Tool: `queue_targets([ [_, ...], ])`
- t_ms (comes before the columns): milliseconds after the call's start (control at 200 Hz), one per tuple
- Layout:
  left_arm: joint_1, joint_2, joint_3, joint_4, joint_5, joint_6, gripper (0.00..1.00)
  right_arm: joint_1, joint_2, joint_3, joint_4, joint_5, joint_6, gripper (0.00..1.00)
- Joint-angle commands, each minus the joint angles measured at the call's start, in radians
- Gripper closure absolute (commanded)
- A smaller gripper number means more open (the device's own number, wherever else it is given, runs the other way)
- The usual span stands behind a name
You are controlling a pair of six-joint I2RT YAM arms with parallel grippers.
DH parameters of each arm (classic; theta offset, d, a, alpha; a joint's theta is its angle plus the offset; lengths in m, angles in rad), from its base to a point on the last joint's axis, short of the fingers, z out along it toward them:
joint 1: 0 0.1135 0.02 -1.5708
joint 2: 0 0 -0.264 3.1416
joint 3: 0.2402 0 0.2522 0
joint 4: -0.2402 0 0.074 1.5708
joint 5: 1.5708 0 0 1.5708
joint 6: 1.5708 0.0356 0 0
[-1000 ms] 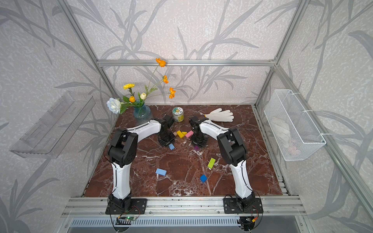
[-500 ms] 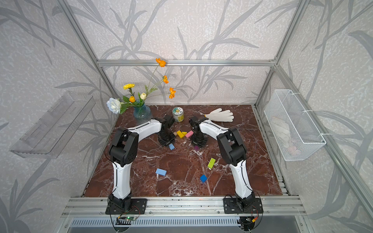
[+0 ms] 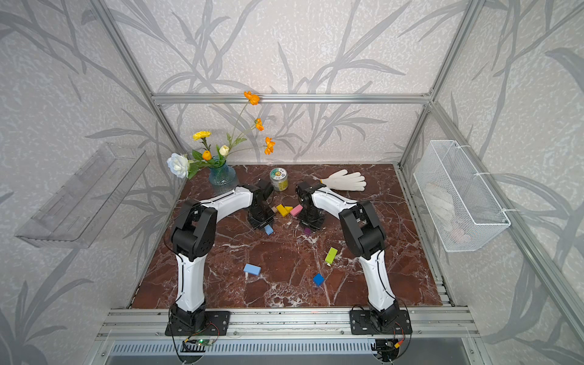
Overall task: Assemble a heart with building blocks
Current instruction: Assemble the building block at the center of the board.
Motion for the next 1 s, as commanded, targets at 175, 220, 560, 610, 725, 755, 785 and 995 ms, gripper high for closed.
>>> queue_targets([
  [175,-0.014,0.117,-0.038,-0.015,-0.018,-0.014,0.82,0.007,0.020,0.004,-0.023,-0.003,0.002,1.00],
  [220,-0.015,0.117,-0.034,-0.016,-0.020,-0.015,0.82,0.007,0.019,0.003,-0.022,-0.004,0.002,1.00],
  [560,-0.016,0.123,0.003,-0.055,-0.058,-0.023,0.82,0.007,0.023,0.009,-0.020,-0.007,-0.002,1.00],
  [610,-0.016,0.128,0.013,-0.061,-0.058,-0.022,0.82,0.008,0.023,0.010,-0.019,-0.008,-0.002,1.00],
  [725,-0.016,0.133,0.027,-0.070,-0.064,-0.023,0.82,0.006,0.022,0.008,-0.019,-0.007,-0.004,1.00],
  [755,-0.017,0.134,0.028,-0.072,-0.067,-0.025,0.82,0.006,0.020,0.009,-0.018,-0.006,-0.004,1.00],
  [785,-0.017,0.131,0.029,-0.074,-0.069,-0.026,0.82,0.006,0.021,0.008,-0.019,-0.006,-0.005,1.00],
  [995,-0.019,0.133,0.044,-0.077,-0.068,-0.038,0.82,0.002,0.019,0.005,-0.017,-0.006,-0.009,1.00],
])
